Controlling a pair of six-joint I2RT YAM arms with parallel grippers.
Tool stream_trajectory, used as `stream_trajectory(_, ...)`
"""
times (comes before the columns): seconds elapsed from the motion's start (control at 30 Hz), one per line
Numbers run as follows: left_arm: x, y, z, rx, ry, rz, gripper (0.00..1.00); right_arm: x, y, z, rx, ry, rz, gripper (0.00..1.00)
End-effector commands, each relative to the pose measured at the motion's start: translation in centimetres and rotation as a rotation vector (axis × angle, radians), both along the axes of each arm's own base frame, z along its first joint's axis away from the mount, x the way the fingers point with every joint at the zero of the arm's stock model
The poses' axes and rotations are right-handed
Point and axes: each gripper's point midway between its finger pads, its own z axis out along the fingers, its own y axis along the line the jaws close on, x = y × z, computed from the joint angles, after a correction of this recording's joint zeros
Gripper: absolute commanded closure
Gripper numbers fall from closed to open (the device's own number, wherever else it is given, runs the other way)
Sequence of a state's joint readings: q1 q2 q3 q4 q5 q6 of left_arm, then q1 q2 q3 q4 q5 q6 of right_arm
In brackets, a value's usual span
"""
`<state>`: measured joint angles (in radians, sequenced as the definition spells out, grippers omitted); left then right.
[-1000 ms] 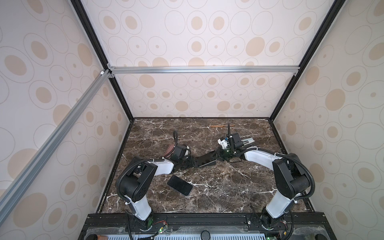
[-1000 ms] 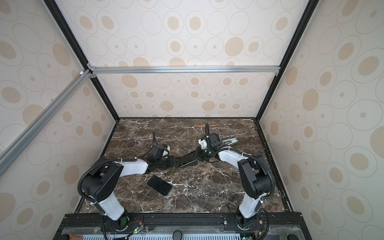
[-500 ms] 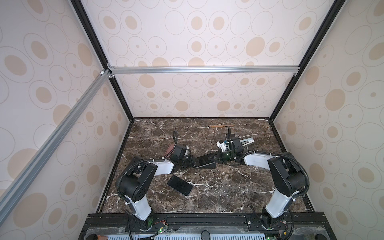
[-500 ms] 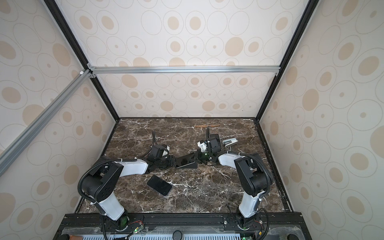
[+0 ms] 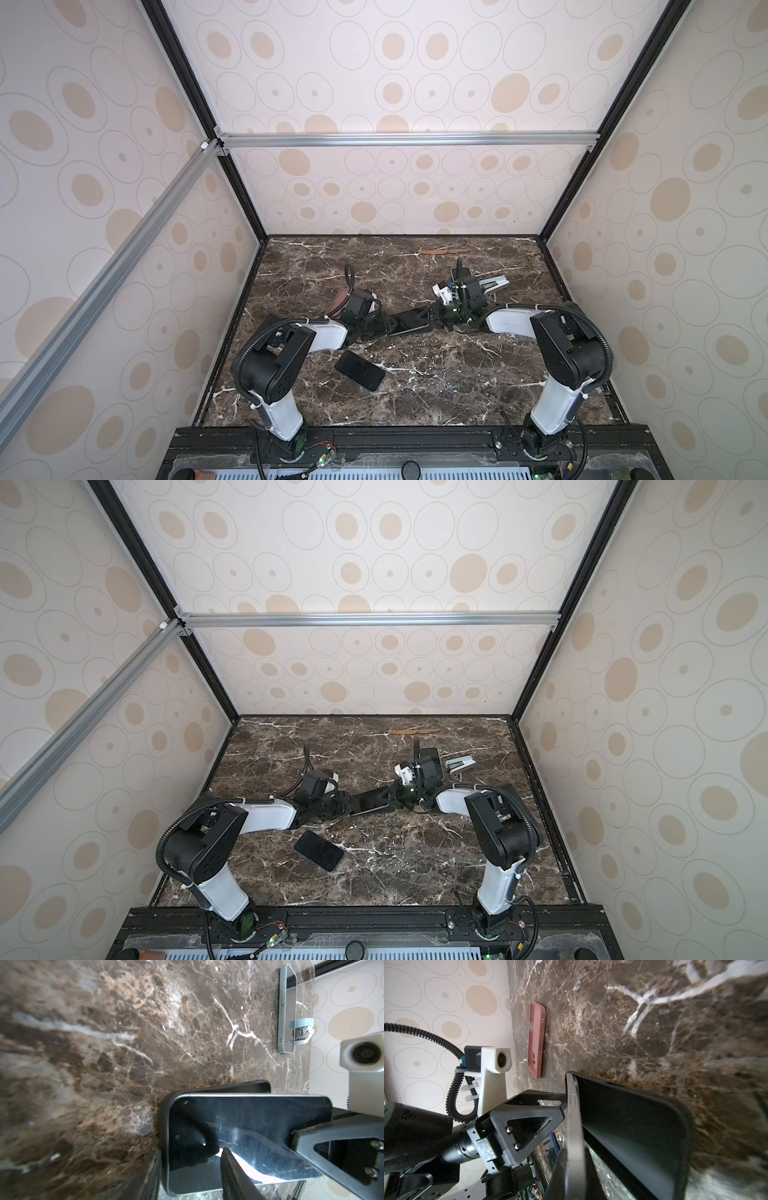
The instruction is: Put the phone into the phone case
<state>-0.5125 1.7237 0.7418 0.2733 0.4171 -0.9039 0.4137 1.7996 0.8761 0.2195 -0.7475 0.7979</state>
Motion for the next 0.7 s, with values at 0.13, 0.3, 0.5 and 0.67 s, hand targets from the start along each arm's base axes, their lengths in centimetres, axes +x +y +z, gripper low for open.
stream_trajectory(0.13,0.2,0.1,0.1,0.092,-0.051,-0.036,0.54,-3.4,-2.3,-6.0,-0.185,0.197,-0.018,1.00)
stream_trajectory(0.3,-0.1,1.2,-1.2,0.157,-0.041,-0.025,0.55,-2.9,-2.8,-6.1,-0.208,0.185,-0.035,1.00)
stream_trajectory(0.5,-0.5,1.4,-2.5,0.176,-0.022,-0.041,0.55,-3.1,-2.9,-7.4,-0.220,0.212,-0.039,1.00)
stream_trajectory(0.67,-0.8,1.5,-3.0,0.181,-0.018,-0.043,0.56,-3.3,-3.5,-8.5,-0.251,0.229,-0.052,1.00)
